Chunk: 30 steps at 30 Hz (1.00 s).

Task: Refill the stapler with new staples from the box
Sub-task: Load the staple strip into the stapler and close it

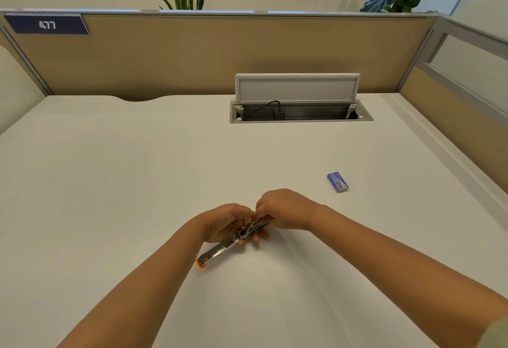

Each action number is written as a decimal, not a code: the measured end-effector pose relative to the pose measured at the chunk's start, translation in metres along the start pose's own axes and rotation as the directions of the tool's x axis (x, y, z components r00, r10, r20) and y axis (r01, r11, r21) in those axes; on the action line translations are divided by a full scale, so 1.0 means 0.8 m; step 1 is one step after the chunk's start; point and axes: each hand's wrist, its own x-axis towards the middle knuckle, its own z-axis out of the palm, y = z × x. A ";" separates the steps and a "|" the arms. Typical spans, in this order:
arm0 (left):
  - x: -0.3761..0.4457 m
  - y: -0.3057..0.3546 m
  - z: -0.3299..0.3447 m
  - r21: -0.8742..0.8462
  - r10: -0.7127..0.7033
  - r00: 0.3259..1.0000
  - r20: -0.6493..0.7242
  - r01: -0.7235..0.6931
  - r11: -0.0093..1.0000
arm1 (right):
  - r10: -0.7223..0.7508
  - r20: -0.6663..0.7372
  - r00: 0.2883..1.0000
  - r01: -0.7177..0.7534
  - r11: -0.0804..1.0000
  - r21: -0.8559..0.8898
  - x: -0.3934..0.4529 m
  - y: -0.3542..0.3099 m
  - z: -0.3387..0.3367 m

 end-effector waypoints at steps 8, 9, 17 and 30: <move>-0.002 0.000 0.000 -0.024 0.008 1.000 0.013 -0.007 1.000 | 0.579 -0.259 0.773 -0.382 0.751 0.538 -0.007 -0.014 0.019; -0.003 0.000 0.001 -0.023 0.010 1.000 0.011 -0.010 1.000 | 0.622 -0.244 0.744 -0.417 0.717 0.558 -0.008 -0.020 0.025; -0.009 0.009 0.028 0.132 0.101 0.960 -0.260 -0.068 0.989 | 0.804 -0.228 0.549 -0.372 0.479 0.795 -0.011 -0.050 0.052; -0.017 0.002 0.098 0.757 0.625 0.770 0.125 0.333 -0.562 | 0.508 0.415 0.755 0.308 -0.833 0.459 -0.027 -0.065 0.044</move>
